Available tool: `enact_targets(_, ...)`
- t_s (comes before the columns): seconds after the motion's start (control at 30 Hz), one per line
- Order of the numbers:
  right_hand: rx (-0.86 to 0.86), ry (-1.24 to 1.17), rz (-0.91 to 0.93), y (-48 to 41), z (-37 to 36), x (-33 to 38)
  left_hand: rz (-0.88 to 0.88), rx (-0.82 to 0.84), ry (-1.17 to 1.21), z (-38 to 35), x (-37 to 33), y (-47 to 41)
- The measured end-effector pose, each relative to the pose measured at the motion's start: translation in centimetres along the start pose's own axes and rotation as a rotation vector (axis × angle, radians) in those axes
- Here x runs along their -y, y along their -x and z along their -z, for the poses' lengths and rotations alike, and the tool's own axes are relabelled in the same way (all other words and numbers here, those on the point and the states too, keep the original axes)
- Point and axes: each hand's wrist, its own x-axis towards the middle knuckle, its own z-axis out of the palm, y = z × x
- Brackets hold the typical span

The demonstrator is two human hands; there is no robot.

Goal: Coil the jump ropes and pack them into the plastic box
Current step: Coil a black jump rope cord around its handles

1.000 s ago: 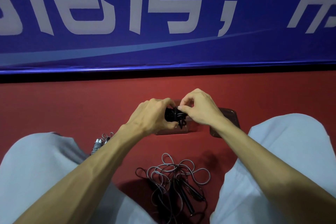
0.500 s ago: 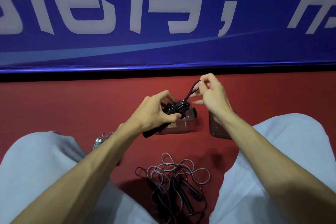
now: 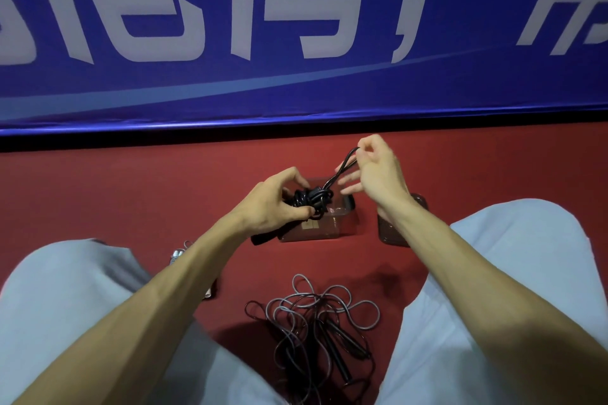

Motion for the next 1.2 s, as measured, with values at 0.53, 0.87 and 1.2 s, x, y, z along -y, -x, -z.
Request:
enact_targets(0.53,-0.114,-0.793,-0.382,-2.4,-2.2,-0.6,0.109,-0.070,0.334,1.2,0.7,0.4)
enact_targets(0.87,0.081,-0.549,-0.541,-5.3,-14.0,-4.9,0.572,-0.126,0.428,3.9,10.9,0.7)
enact_targets(1.2,0.439,-0.143,-0.564,-6.3,-23.7,-13.7,0.812,-0.432,0.317,5.7,26.9,3.2)
